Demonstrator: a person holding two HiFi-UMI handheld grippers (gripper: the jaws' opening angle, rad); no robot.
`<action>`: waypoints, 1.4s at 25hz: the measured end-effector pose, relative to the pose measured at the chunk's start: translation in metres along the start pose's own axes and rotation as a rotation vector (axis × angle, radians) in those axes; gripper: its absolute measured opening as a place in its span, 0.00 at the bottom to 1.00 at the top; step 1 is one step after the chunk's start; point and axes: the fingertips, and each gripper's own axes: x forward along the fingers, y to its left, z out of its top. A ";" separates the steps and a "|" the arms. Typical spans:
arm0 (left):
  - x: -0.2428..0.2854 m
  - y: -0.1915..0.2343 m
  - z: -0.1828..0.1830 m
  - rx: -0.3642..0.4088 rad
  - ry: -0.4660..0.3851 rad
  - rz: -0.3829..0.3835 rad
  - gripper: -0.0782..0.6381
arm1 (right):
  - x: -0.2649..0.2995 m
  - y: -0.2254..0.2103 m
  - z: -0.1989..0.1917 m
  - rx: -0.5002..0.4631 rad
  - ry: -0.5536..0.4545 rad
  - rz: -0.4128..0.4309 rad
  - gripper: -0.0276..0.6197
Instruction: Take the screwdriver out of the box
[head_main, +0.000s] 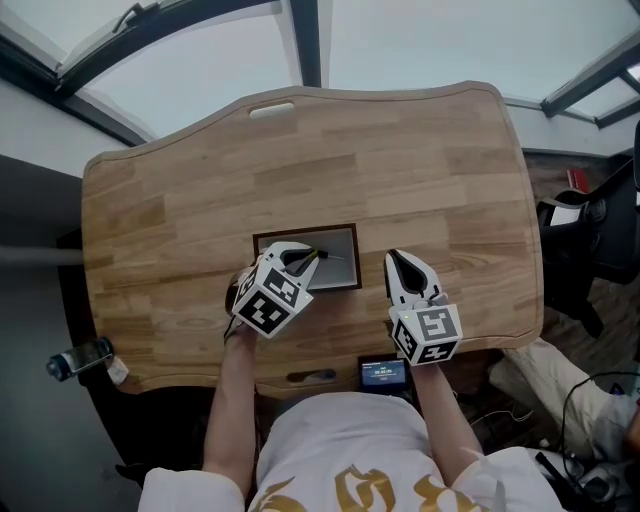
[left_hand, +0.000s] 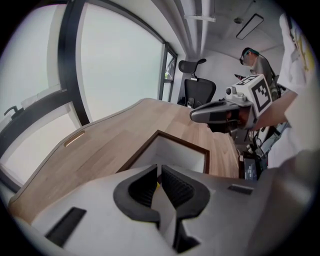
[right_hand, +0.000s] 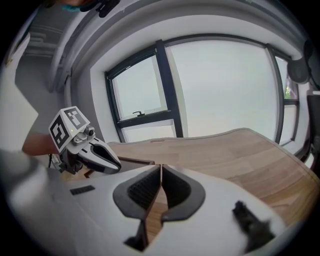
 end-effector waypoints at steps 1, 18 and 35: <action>0.003 0.000 -0.001 0.004 0.012 -0.008 0.13 | 0.001 -0.001 -0.002 0.006 0.006 0.003 0.09; 0.039 0.001 -0.015 0.125 0.201 -0.080 0.26 | 0.014 -0.010 -0.015 0.032 0.054 0.022 0.09; 0.058 -0.008 -0.034 0.217 0.325 -0.130 0.29 | 0.021 -0.014 -0.024 0.040 0.082 0.028 0.09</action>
